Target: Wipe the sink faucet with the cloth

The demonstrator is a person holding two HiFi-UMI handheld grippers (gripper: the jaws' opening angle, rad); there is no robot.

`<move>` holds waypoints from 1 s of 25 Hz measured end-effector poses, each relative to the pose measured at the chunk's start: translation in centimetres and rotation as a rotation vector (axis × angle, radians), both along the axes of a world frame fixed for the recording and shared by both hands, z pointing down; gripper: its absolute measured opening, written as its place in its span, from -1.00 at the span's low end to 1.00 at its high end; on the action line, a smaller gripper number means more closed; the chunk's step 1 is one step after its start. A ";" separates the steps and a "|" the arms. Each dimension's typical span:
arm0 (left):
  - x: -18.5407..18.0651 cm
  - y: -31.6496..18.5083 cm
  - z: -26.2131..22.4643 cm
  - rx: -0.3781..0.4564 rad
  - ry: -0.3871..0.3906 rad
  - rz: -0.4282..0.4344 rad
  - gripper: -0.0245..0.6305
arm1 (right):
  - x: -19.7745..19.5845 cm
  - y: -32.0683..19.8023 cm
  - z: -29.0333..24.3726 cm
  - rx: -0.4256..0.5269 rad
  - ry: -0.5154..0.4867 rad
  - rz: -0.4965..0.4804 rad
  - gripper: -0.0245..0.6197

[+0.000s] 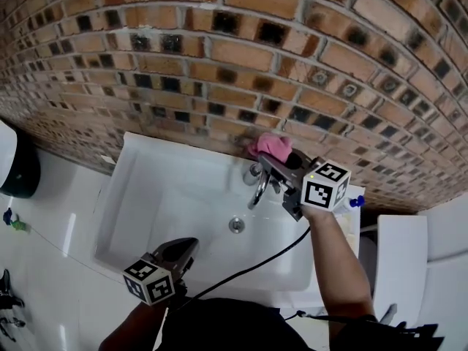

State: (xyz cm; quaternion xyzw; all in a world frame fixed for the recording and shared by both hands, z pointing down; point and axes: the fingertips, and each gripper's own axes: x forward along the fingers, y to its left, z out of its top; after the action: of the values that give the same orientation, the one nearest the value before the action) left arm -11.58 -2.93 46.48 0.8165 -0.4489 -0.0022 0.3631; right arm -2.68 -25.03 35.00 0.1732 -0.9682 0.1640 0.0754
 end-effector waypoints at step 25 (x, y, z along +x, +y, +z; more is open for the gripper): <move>3.2 3.5 -0.8 0.025 -0.023 0.119 -0.91 | 0.5 9.9 0.6 -0.003 -0.112 0.035 -0.66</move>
State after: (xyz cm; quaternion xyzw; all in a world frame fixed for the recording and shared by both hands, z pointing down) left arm -8.41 0.57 45.65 0.8462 -0.4038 0.0233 0.3470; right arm -2.23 -15.16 35.61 0.1807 -0.9675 0.1762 0.0185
